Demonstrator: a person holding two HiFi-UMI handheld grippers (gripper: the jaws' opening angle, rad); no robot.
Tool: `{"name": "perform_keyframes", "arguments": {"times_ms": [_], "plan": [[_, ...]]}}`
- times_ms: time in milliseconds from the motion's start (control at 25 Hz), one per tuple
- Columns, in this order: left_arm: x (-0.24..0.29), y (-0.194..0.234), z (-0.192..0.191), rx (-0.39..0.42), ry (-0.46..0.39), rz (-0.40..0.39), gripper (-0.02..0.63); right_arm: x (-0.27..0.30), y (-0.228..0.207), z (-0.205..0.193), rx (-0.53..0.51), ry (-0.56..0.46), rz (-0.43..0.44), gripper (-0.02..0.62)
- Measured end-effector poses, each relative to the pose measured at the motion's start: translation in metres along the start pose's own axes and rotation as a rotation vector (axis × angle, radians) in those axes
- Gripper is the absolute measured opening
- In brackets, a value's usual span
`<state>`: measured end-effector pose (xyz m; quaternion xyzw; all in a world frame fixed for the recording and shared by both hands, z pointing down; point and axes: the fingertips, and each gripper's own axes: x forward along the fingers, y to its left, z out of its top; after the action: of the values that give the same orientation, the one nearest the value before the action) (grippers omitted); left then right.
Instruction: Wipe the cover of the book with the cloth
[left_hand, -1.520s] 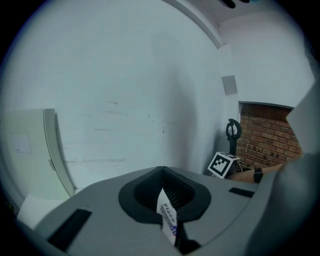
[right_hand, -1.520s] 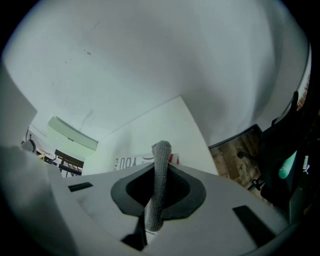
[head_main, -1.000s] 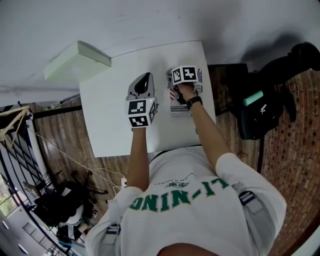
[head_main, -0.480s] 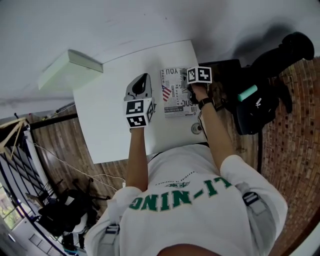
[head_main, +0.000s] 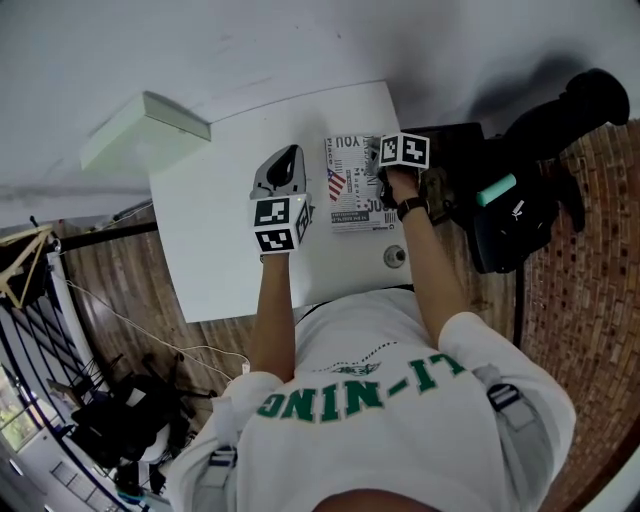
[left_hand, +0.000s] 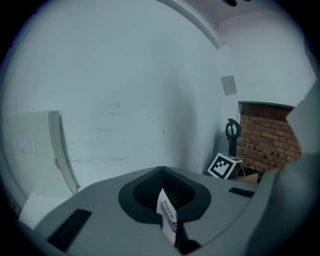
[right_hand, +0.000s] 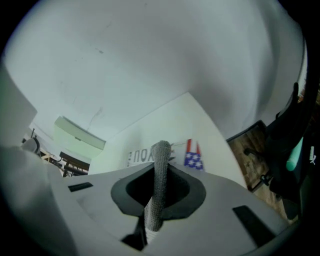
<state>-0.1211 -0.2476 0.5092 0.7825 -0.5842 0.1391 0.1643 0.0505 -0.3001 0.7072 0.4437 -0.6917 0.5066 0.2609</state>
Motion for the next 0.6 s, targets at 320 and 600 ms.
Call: {"name": "perform_keyframes", "arguments": {"times_ms": [320, 600], "plan": [[-0.017, 0.011, -0.002, -0.001, 0.002, 0.039, 0.014, 0.044, 0.112, -0.045, -0.155, 0.106, 0.160, 0.031], [-0.020, 0.014, 0.001, -0.001, -0.003, 0.040, 0.014, 0.048, 0.094, -0.044, -0.122, 0.064, 0.111, 0.031]]}}
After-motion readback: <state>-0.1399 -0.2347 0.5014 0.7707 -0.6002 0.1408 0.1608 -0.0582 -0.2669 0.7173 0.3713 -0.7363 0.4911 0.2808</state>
